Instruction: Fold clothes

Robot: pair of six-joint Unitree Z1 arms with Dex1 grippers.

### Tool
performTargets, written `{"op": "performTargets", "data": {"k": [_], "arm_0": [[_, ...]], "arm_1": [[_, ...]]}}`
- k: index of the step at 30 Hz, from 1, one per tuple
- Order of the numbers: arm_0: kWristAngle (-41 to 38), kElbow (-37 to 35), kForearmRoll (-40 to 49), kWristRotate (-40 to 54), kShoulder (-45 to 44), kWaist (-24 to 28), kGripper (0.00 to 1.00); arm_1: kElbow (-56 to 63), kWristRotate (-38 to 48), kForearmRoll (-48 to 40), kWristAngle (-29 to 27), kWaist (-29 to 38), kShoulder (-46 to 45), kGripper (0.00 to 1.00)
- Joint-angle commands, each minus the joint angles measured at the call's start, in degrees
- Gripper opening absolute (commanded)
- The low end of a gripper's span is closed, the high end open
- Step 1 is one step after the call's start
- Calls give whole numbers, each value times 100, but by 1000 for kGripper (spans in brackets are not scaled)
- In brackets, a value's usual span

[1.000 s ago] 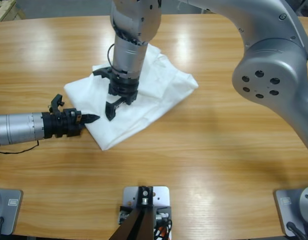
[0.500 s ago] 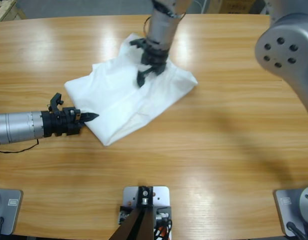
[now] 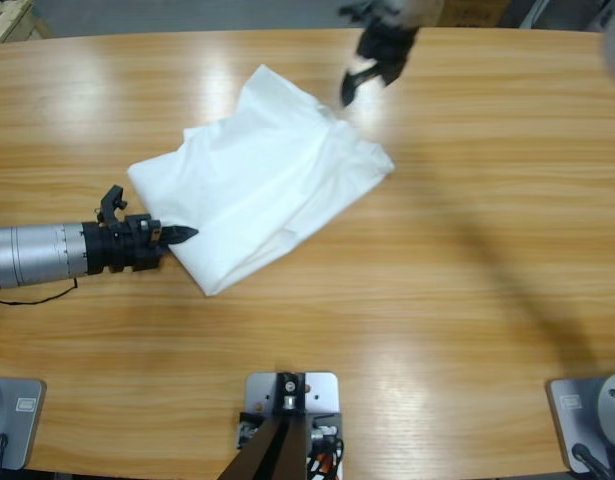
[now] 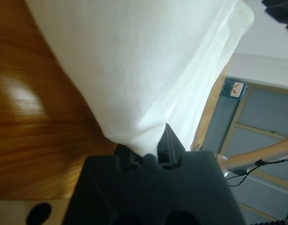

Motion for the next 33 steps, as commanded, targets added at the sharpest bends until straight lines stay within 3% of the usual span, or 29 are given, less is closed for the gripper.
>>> {"op": "performTargets", "data": {"k": [1, 8, 14, 19, 28, 33], "arm_0": [[-114, 377, 43, 151, 429, 225, 0], [-717, 352, 37, 604, 398, 2310, 0], [-1181, 138, -249, 683, 559, 3240, 0], [-1652, 138, -573, 631, 292, 3215, 0], [-1683, -33, -580, -261, -1042, 2964, 0], [-1726, -75, -532, 40, -857, 2718, 0]], "arm_1": [[628, 73, 508, -147, -680, -823, 987], [1037, 78, 406, -147, -829, -1208, 987], [1380, 78, 281, -147, -907, -1433, 987], [1478, 87, 247, -138, -944, -1505, 987], [1624, 87, 195, -116, -944, -1646, 987], [1767, 87, 142, -112, -944, -1778, 987]]}}
